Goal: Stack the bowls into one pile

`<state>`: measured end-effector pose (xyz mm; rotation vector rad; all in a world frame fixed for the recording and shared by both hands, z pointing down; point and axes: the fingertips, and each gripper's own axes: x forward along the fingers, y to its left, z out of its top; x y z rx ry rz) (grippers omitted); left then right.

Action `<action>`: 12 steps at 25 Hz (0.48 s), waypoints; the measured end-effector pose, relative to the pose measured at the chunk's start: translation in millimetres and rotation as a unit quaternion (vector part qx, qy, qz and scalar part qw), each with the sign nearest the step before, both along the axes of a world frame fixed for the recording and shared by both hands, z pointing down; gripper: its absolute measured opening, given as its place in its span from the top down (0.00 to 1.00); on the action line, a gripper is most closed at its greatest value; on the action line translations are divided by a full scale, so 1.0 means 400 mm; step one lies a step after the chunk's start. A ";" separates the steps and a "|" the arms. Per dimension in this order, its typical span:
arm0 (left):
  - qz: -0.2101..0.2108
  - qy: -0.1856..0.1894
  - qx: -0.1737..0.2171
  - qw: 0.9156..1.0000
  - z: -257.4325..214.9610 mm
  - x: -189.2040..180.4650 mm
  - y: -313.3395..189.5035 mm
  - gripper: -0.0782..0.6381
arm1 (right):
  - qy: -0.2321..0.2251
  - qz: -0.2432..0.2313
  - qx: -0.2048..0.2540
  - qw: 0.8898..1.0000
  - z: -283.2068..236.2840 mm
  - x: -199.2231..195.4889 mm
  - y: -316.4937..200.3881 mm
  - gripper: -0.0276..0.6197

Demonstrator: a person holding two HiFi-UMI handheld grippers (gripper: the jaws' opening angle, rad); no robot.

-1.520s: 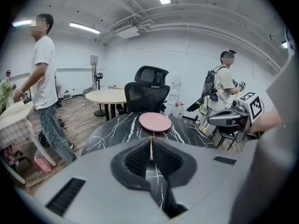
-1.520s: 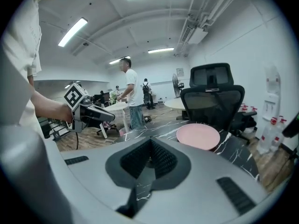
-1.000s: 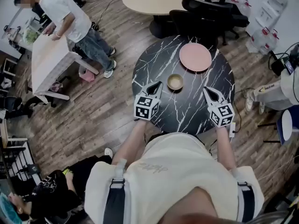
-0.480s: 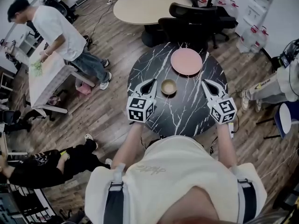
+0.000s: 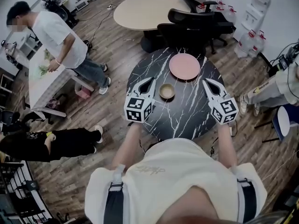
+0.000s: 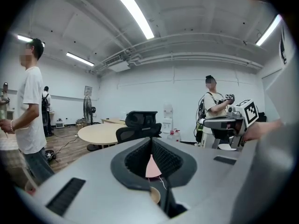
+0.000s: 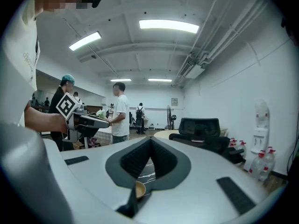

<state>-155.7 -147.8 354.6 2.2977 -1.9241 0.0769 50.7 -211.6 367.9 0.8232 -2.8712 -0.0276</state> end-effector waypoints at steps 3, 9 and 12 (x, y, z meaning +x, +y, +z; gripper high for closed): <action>0.000 0.003 0.009 1.000 -0.023 -0.001 -0.007 0.85 | -0.006 0.000 0.012 1.000 -0.020 0.008 -0.009 0.95; 0.007 0.003 0.013 1.000 -0.032 0.005 -0.020 0.85 | -0.012 0.017 0.010 1.000 -0.013 0.029 -0.016 0.95; 0.010 0.006 0.008 1.000 -0.018 0.012 -0.022 0.85 | -0.007 0.023 0.001 1.000 -0.002 0.037 -0.011 0.95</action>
